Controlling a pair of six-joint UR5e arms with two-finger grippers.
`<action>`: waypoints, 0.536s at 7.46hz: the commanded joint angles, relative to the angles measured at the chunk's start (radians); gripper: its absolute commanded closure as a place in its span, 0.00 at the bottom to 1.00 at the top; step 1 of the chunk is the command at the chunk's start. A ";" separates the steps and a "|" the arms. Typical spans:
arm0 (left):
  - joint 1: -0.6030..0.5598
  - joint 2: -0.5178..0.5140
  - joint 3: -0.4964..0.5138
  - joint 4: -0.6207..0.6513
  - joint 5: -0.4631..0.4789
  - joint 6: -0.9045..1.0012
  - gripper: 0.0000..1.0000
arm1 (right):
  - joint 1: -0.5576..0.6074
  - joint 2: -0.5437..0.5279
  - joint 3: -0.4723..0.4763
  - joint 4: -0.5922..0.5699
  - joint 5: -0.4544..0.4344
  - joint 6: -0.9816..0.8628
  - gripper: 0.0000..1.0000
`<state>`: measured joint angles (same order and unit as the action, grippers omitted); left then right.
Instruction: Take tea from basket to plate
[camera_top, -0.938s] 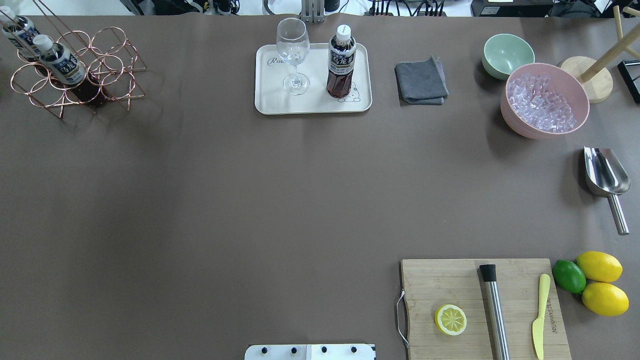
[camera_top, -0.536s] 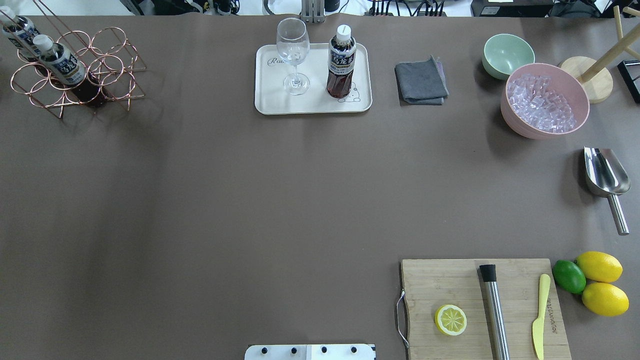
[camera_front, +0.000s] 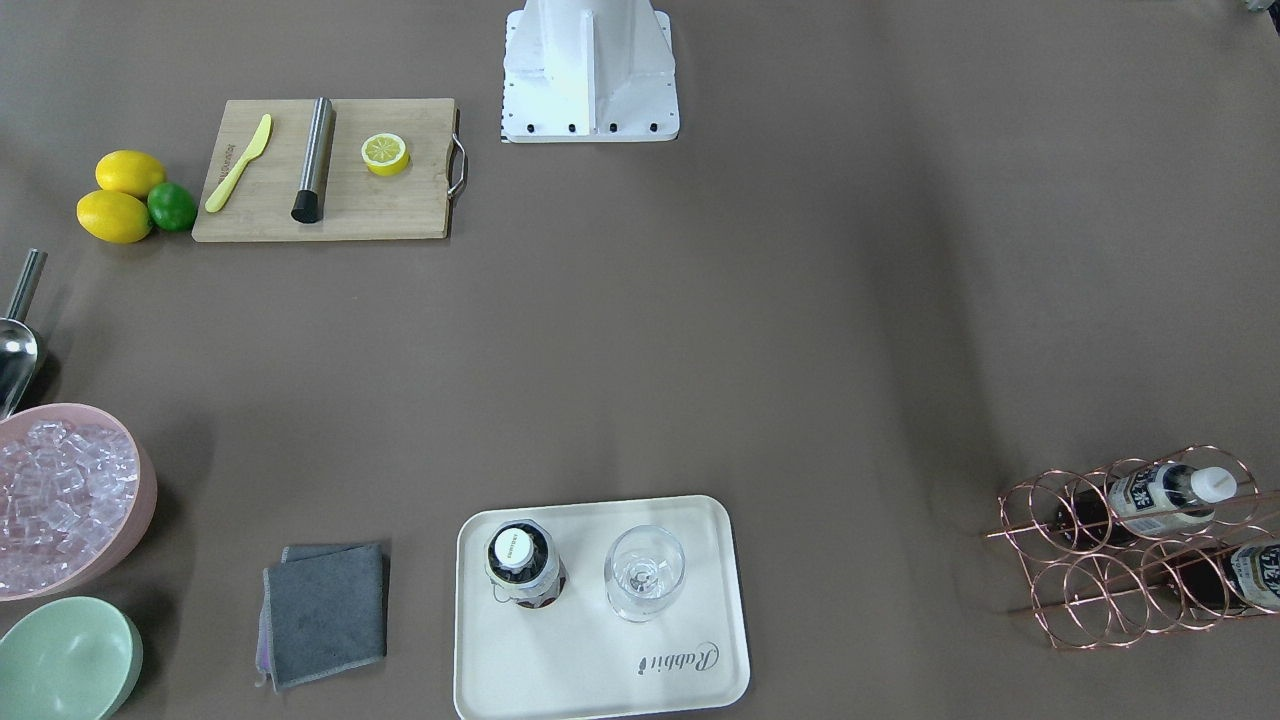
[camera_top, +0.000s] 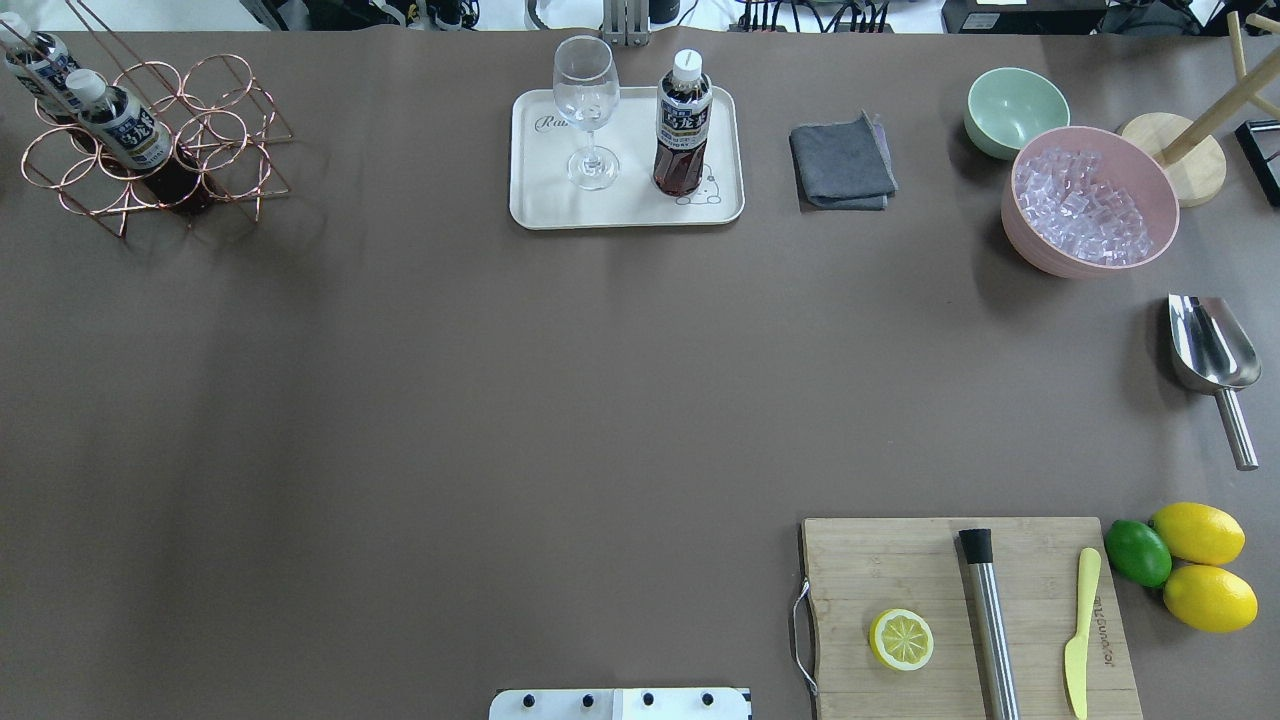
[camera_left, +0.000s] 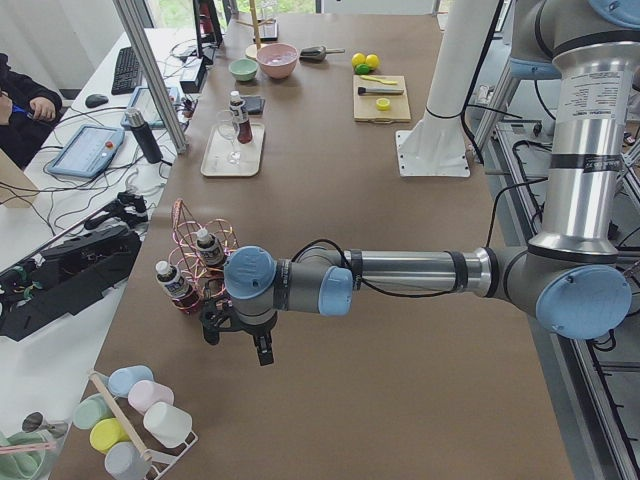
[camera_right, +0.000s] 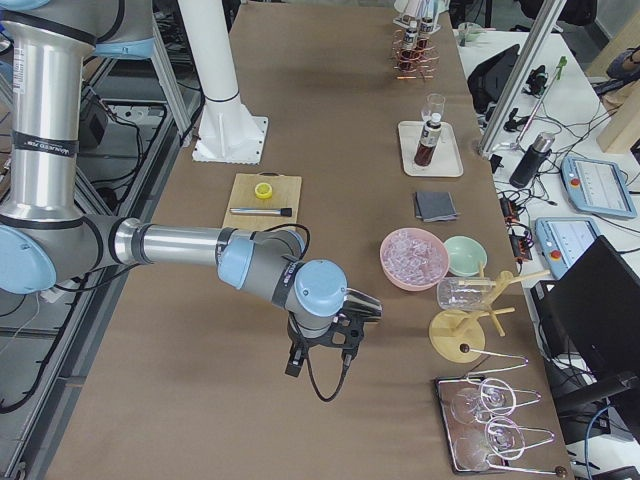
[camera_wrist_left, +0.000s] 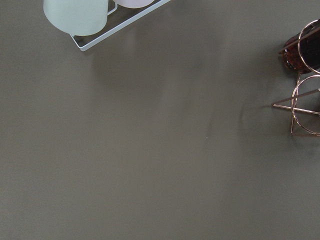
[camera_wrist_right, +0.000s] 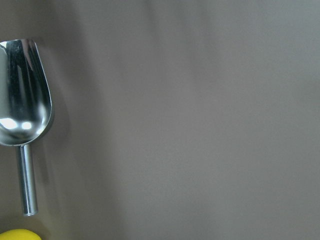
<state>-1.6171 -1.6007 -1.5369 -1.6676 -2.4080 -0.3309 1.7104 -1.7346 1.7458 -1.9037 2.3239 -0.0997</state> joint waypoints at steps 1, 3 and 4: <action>0.035 -0.022 0.000 0.000 0.001 -0.011 0.02 | 0.000 0.000 0.000 0.000 0.000 0.000 0.00; 0.036 -0.039 -0.029 0.012 0.000 -0.014 0.02 | 0.000 0.000 0.000 0.000 0.000 0.000 0.00; 0.037 -0.051 -0.055 0.076 0.003 -0.048 0.02 | 0.000 0.000 0.000 0.000 0.000 0.000 0.00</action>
<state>-1.5824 -1.6335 -1.5550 -1.6568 -2.4080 -0.3462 1.7104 -1.7349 1.7456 -1.9037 2.3240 -0.0997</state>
